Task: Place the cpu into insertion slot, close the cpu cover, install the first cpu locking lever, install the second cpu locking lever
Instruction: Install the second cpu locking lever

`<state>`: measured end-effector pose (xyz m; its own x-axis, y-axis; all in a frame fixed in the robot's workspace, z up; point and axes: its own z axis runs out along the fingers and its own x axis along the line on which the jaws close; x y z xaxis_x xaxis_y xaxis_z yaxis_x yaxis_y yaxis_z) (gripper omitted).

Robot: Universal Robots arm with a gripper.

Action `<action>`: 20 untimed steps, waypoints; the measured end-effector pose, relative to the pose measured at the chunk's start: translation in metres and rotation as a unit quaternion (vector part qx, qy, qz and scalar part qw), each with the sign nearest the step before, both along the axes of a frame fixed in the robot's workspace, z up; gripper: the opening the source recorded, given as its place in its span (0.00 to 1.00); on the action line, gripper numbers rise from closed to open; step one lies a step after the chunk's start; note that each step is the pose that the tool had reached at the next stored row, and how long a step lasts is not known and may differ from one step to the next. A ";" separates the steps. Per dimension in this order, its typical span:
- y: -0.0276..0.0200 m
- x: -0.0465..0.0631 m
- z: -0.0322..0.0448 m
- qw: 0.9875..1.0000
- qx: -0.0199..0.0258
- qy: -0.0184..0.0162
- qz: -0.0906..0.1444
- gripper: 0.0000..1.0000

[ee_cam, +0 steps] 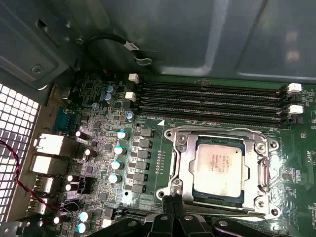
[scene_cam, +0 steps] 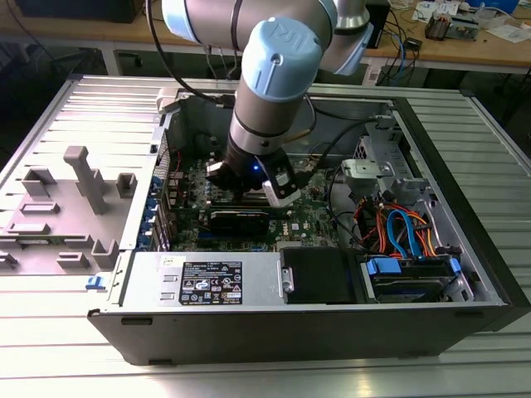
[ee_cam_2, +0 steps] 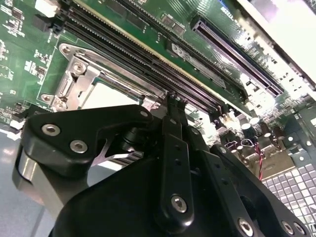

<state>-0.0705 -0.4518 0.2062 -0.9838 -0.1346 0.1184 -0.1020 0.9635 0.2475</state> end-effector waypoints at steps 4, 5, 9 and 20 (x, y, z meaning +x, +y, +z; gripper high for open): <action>0.0008 -0.002 -0.0004 1.000 0.002 -0.010 0.000 0.11; 0.0008 -0.003 -0.0004 1.000 0.003 -0.012 0.000 0.11; 0.0008 -0.006 -0.0003 1.000 0.004 -0.016 0.000 0.11; -0.0023 -0.008 0.0010 1.000 0.015 -0.023 0.003 0.11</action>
<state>-0.0787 -0.4541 0.2071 -0.9874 -0.1427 0.0684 -0.1192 0.9551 0.2714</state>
